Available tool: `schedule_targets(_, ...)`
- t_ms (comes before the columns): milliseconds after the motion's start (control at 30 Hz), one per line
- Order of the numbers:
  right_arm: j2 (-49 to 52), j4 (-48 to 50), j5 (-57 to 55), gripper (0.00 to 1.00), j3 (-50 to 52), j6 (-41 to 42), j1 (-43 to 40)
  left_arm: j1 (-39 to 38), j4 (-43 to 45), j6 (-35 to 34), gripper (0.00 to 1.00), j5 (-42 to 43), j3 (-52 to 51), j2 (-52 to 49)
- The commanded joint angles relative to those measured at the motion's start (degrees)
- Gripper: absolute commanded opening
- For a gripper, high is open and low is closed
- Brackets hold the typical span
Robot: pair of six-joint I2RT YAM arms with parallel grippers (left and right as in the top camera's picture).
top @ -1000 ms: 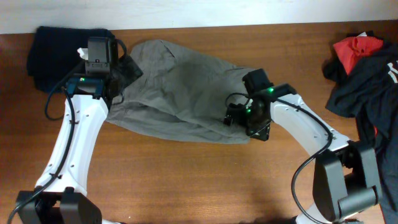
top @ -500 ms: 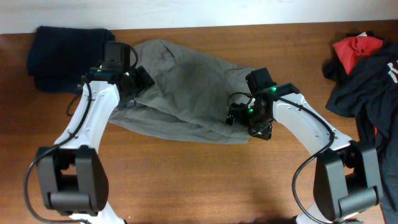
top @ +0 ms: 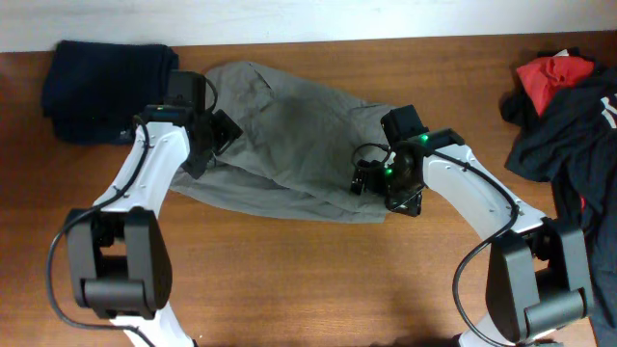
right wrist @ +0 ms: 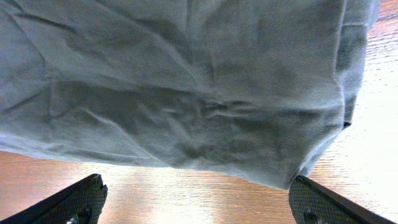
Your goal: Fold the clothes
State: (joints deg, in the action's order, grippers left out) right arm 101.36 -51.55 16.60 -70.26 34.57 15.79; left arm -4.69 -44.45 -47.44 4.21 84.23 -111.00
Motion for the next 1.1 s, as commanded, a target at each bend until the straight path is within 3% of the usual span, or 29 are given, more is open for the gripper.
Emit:
schedule_targets(0, 0.4, 0.0, -0.1, 0.99, 0.4, -0.1, -0.1, 0.4, 0.3, -1.0, 0.92, 2.1, 0.6, -2.5)
schedule_targets(100, 0.4, 0.0, -0.1, 0.98, 0.4, -0.3, -0.1, 0.5, 1.7, -0.9, 0.92, 2.0, 0.6, -2.7)
schedule_targets(233, 0.4, 0.0, -0.1, 0.98, 0.4, -0.3, -0.1, 0.5, 4.2, -0.9, 0.73, 2.1, 0.6, -2.7)
schedule_targets(333, 0.4, 0.0, -0.1, 0.98, 0.4, -0.3, -0.1, 0.5, 4.1, -0.9, 0.68, 2.0, 0.6, -2.7)
schedule_targets(433, 0.4, -0.1, -0.1, 0.98, 0.4, -0.3, -0.1, 0.5, 4.1, -0.9, 0.55, 2.0, 0.6, -2.7)
schedule_targets(567, 0.4, -0.1, -0.1, 0.98, 0.4, -0.3, -0.1, 0.5, 3.6, -0.9, 0.01, 2.1, 0.6, -2.7)
schedule_targets(1067, 0.4, 0.0, -0.3, 0.99, 0.4, -0.3, -0.1, 0.3, -5.4, 4.7, 0.01, 2.1, 2.5, 8.3)
